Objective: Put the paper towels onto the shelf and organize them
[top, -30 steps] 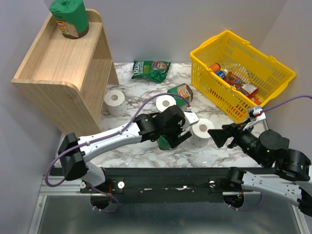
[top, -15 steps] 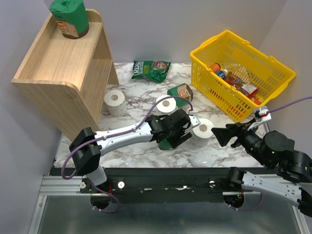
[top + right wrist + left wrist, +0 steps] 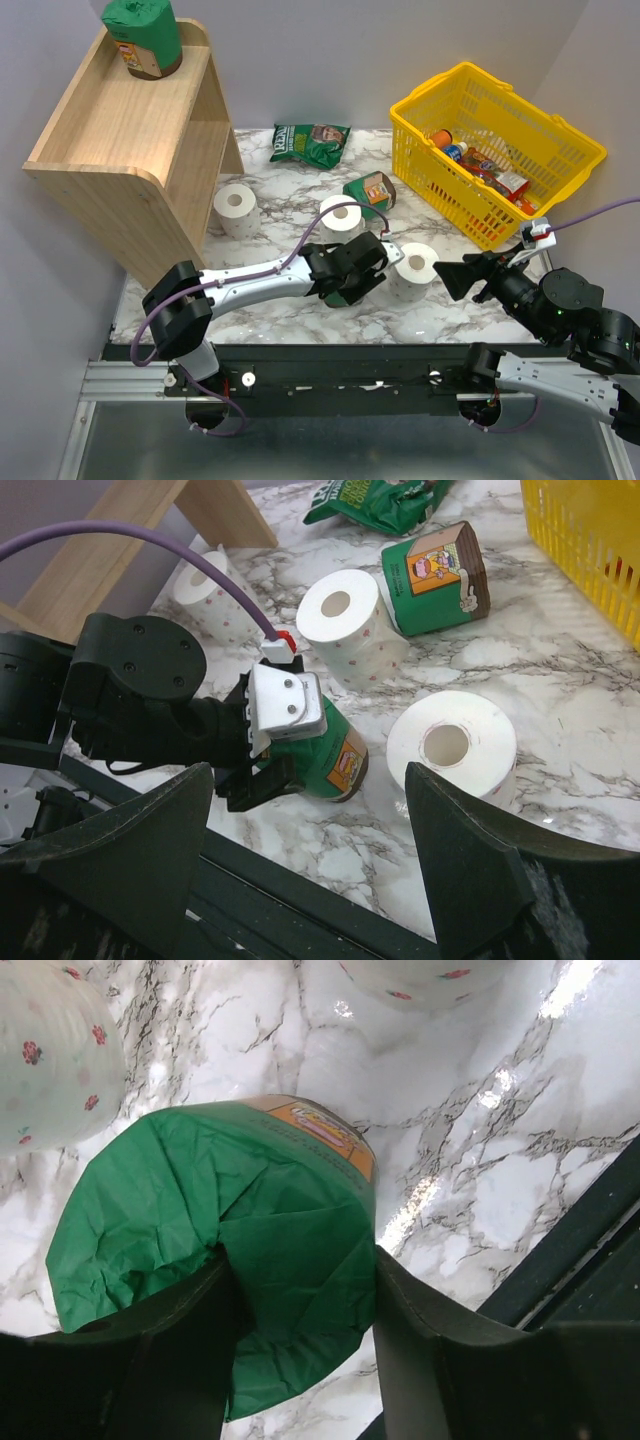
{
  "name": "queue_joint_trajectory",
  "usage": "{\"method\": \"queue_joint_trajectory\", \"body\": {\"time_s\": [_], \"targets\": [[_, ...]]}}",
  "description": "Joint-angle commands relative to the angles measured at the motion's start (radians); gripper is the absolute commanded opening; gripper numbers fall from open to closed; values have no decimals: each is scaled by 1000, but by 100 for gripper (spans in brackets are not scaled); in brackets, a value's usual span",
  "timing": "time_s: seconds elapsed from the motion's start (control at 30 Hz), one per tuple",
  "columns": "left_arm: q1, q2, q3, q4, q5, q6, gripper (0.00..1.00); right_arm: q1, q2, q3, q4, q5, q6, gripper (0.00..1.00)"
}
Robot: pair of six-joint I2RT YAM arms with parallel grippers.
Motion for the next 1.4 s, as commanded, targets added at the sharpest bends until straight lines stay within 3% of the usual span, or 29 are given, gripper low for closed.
{"method": "queue_joint_trajectory", "body": {"time_s": [0.0, 0.17, 0.43, 0.6, 0.73, 0.87, 0.97, 1.37], "targets": [[-9, -20, 34, -36, -95, -15, 52, 4, -10, 20, -18, 26, 16, 86], [-12, -92, 195, -174, -284, -15, 38, 4, -17, 20, -19, 27, 19, 86], [-12, -146, 618, -403, -575, 71, 38, 3, -10, 21, -6, -2, 23, 86], [17, -131, 862, -448, -813, 248, 37, 3, -8, 26, -9, -26, 25, 86], [69, -108, 1069, -370, -914, 419, 37, 4, -16, 38, -24, -37, 20, 86], [119, -134, 1101, -181, -997, 602, 35, 4, -28, 52, -42, -32, 19, 86], [197, -166, 1078, -76, -967, 662, 36, 4, -34, 64, -59, -28, 19, 86], [473, -166, 1019, -104, -813, 628, 39, 4, 10, 113, -76, -6, -1, 87]]}}
